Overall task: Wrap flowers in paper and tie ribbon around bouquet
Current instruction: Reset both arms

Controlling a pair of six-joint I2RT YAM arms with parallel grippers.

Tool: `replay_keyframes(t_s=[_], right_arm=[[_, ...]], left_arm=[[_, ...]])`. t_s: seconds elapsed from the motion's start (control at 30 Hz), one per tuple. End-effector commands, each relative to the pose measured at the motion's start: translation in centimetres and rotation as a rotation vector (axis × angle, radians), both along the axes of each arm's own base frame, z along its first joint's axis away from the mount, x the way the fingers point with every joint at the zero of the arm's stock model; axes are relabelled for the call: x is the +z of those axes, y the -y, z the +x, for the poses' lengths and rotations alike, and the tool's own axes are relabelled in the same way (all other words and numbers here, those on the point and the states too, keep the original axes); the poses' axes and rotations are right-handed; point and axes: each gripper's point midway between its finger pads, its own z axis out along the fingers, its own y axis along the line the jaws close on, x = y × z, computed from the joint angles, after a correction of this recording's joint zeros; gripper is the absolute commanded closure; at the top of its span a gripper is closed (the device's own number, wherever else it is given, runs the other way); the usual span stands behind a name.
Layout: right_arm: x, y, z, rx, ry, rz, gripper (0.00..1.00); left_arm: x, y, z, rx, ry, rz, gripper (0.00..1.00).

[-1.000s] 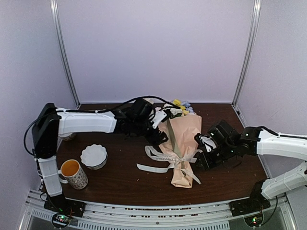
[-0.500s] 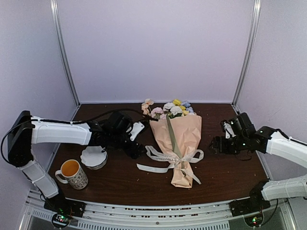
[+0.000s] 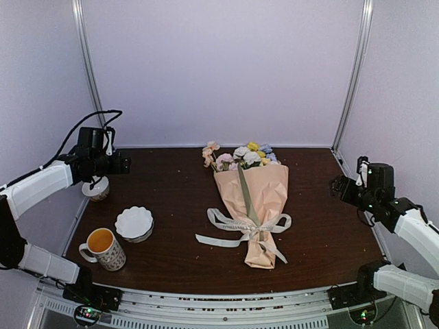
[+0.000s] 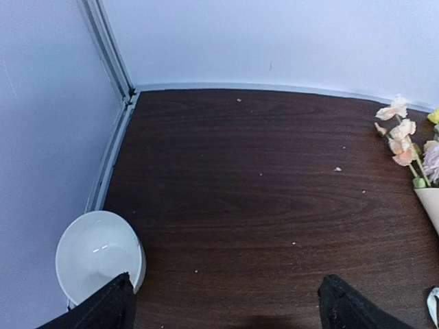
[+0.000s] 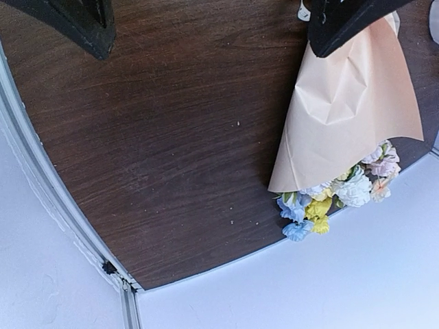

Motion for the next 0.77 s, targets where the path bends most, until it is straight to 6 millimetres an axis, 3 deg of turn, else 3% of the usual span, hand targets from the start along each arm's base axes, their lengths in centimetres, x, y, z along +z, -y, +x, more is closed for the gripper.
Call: replay_keyframes(t_s=[0.0,0.2,0.4,0.73], right_arm=[[0.6,0.0,0.8,0.006,0.085,-0.007,0.0],[0.4,-1.3,1.2,0.089,0.121,0.0,0.0],[0.4,-1.7,1.3,0.121,0.153,-0.02,0.0],[-0.4,-1.4,1.2,0.109,0.152,-0.032,0.0]], left_arm=[[-1.3,-2.1,0.4,0.106,0.04,0.029,0.04],[-3.5,-0.7,1.5,0.001,0.14,0.022,0.04],[-2.3,0.4,1.6,-0.084,0.298,-0.03,0.03],[-4.1,1.1,1.9,-0.116,0.273,-0.037,0.03]])
